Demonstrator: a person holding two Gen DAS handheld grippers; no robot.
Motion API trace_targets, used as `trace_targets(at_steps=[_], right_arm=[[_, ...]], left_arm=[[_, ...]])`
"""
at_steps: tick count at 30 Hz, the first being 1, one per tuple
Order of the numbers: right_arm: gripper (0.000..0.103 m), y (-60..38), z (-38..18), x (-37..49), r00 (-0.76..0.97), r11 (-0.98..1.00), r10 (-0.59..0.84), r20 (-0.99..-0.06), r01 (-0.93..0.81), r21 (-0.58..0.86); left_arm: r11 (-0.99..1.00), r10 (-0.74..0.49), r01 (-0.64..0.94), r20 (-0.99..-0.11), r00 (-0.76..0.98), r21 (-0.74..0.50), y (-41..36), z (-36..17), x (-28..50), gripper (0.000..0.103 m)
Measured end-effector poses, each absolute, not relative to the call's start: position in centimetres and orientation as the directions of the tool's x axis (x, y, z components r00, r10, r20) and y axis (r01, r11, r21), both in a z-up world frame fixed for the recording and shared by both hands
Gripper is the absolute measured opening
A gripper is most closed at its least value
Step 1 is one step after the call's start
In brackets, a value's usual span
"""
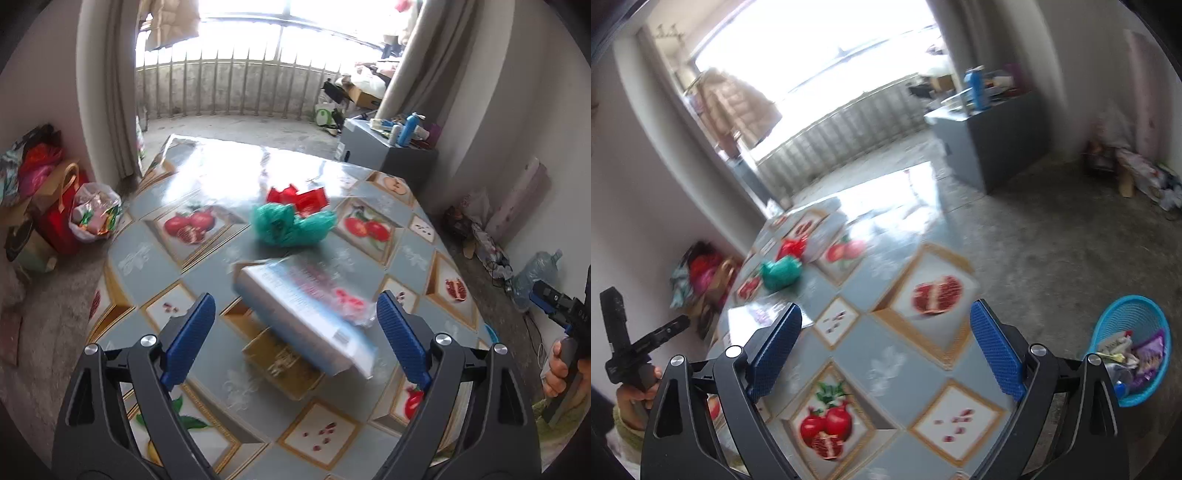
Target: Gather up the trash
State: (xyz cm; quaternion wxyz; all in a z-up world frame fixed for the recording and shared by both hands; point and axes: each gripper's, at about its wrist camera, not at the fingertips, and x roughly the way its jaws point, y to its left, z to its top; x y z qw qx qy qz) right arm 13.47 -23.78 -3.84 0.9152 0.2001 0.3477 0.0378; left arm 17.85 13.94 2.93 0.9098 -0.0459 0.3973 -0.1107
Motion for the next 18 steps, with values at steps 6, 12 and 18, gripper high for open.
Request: trace_targets(at_steps=[6, 12, 18], right_arm=[[0.090, -18.1, -4.8, 16.2, 0.682, 0.898, 0.348, -0.643, -0.046, 0.438], [0.082, -13.7, -6.2, 21.2, 0.585, 0.878, 0.446, -0.677, -0.138, 0.459], [0.060, -9.7, -9.3, 26.1, 0.462, 0.846, 0.523, -0.716, -0.180, 0.502]], left_arm=[[0.958, -0.282, 0.160, -0.696, 0.660, -0.236, 16.9, 0.8, 17.4, 0.085], [0.918, -0.389, 0.189, -0.694, 0.605, -0.349, 17.3, -1.7, 19.1, 0.078], [0.869, -0.475, 0.150, -0.708, 0.523, -0.472, 17.3, -4.9, 22.4, 0.057]])
